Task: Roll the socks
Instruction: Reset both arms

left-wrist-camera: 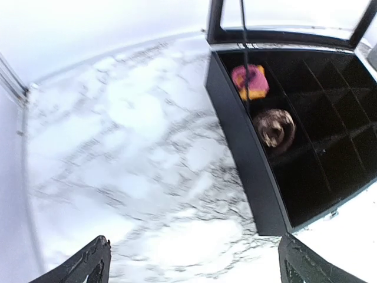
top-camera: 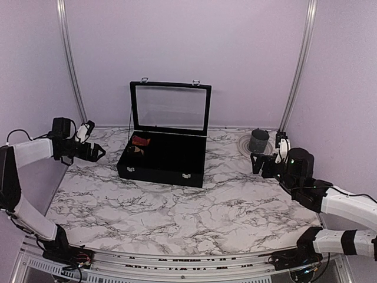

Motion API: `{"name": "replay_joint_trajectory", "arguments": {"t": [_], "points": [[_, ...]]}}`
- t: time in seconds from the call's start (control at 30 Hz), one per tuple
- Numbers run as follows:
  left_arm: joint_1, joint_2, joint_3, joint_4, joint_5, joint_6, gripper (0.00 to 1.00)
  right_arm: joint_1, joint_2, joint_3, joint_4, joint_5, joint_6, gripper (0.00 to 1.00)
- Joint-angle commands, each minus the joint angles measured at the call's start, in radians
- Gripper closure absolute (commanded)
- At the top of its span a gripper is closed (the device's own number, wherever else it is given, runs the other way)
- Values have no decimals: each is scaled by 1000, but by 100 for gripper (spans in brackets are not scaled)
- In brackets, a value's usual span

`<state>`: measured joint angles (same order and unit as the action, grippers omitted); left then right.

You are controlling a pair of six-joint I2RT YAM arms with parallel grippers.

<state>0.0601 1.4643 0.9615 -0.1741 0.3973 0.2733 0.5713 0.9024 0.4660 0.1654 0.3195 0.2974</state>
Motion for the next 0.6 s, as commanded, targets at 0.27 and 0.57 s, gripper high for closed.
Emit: {"name": "replay_joint_trajectory", "arguments": {"t": [0.27,0.57], "points": [[13,-66,-434,939,21,-190,1,-238,-26,-177,300,156,-261,0],[12,8,-642,1387,-85,-234,0,-375,292,-289,863,43,-355,0]]}}
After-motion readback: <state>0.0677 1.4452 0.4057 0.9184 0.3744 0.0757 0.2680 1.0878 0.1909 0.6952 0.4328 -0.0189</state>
